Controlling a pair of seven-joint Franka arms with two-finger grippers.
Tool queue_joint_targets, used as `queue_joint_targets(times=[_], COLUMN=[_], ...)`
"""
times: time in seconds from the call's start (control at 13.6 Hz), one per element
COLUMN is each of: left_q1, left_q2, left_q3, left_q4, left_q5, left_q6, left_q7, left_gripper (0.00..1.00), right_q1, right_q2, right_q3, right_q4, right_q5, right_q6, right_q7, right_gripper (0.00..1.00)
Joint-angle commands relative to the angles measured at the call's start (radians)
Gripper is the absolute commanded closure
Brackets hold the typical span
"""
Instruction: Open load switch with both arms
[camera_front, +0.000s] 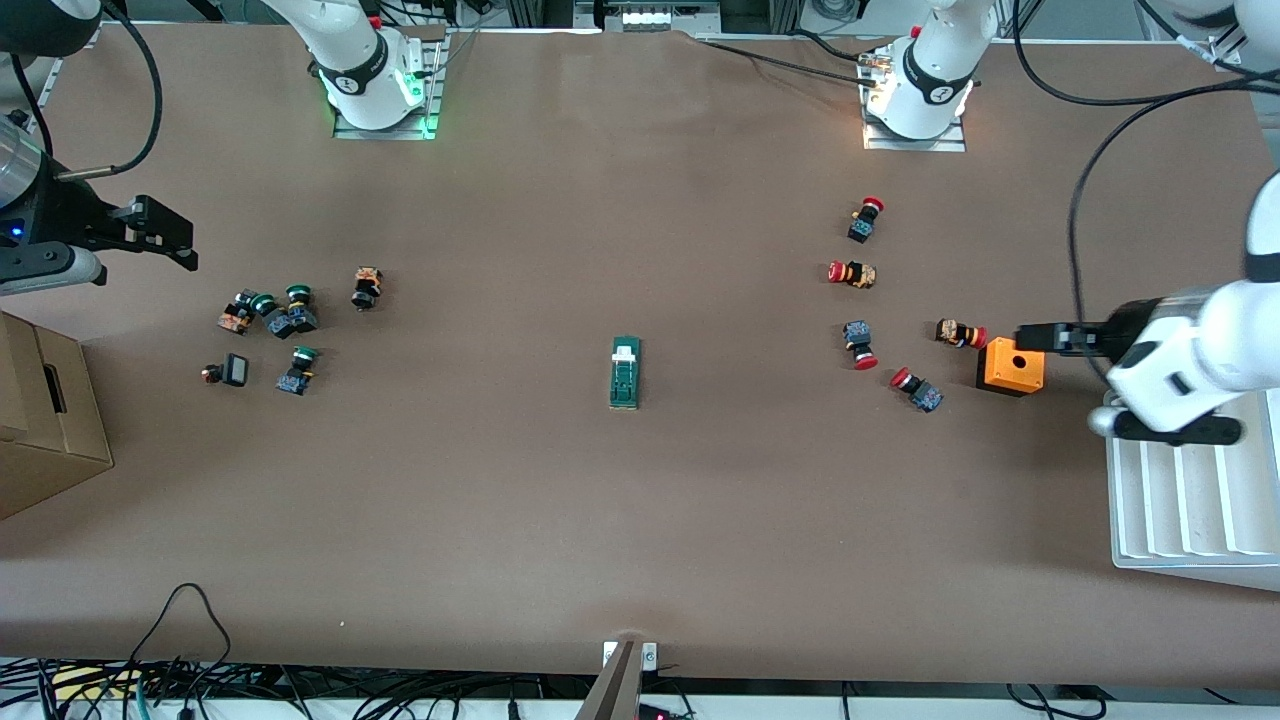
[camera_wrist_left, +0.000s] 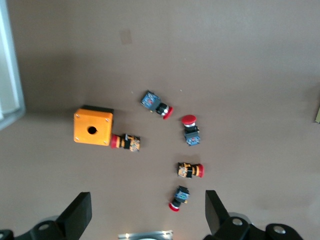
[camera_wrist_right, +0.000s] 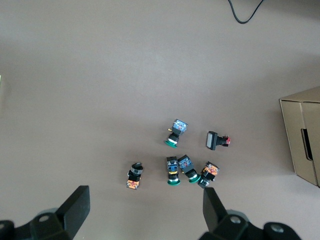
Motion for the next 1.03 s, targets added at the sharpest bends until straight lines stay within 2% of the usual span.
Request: queue_joint_targets(times=[0.0, 0.15, 0.29, 0.66, 0.95], left_q1=[-0.165, -0.274, -0.386, -0.454, -0.465], left_q2=[-0.119, -0.185, -0.295, -0.487, -0.555], left_q3=[0.337, 0.516, 0.662, 0.721, 0.773], left_q4=[-0.014, -0.052, -0.202, -0.49, -0.604], left_q5=[-0.134, -0.164, -0.19, -0.202, -0.247], left_q6=[0.028, 0.088, 0.207, 0.412, 0.484], left_q7=[0.154, 0.259, 0.271, 0.341, 0.361], left_gripper=[0.0, 0.0, 0.0, 0.0, 0.0], right_q1=[-0.003, -0.005, -0.005, -0.006, -0.006], right_q2=[0.01, 0.01, 0.01, 0.01, 0.01], right_q3=[-0.002, -0.002, -0.001, -0.004, -0.007], right_q4=[0.026, 0.026, 0.026, 0.026, 0.026], right_q5=[0.009, 0.009, 0.008, 0.008, 0.008], right_q6=[-0.022, -0.021, -0.021, -0.021, -0.021], right_q7=[-0.016, -0.019, -0.017, -0.019, -0.019], right_gripper=[0.0, 0.0, 0.0, 0.0, 0.0])
